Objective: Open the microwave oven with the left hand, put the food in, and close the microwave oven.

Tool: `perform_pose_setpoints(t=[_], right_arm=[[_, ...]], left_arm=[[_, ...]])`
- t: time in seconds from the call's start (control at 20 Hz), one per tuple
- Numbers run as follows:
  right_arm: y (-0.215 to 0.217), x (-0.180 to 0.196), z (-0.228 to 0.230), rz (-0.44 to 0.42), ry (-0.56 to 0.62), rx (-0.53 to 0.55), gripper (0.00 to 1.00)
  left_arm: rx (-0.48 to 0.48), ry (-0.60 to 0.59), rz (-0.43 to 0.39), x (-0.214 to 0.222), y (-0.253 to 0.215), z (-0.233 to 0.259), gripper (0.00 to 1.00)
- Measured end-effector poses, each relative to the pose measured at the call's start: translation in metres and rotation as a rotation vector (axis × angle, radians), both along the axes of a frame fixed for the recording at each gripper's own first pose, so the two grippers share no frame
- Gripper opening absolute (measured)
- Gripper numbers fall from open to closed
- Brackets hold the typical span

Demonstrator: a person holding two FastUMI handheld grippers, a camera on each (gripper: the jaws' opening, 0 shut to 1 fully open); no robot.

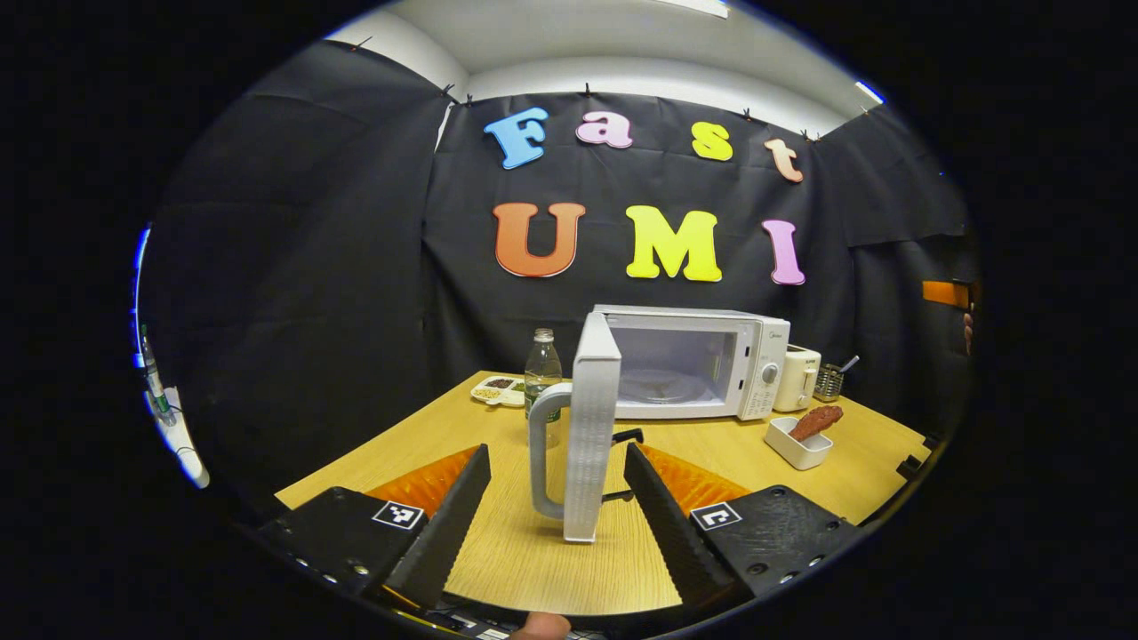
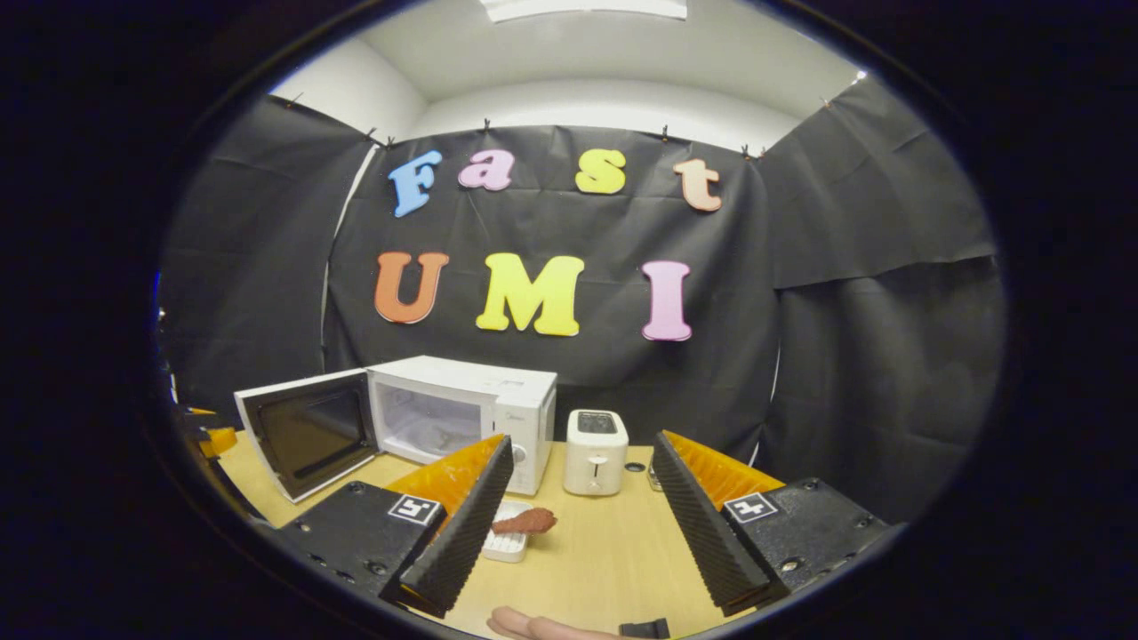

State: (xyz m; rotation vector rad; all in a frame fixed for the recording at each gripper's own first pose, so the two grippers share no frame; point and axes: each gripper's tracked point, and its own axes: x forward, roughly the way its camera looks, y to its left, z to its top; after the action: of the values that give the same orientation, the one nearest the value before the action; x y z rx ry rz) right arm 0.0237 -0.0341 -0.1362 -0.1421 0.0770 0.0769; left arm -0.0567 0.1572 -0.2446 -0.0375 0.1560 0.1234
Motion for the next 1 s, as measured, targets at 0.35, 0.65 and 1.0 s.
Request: perform_pose_setpoints(t=[0.35,0.65,1.0], right_arm=[[0.0,0.083,-0.068,0.073,0.266,0.034,1.0],[0.017,0.138,-0.149,0.195,0.613,0.192,1.0],[0.024,0.161,-0.217,0.307,0.829,0.299,0.78]], left_arm=[[0.006,-0.085,0.024,-0.002,-0.018,0.059,0.93],[0.029,-0.119,0.02,0.022,-0.038,0.101,0.92],[0.039,-0.155,0.039,0.073,-0.062,0.13,0.92]])
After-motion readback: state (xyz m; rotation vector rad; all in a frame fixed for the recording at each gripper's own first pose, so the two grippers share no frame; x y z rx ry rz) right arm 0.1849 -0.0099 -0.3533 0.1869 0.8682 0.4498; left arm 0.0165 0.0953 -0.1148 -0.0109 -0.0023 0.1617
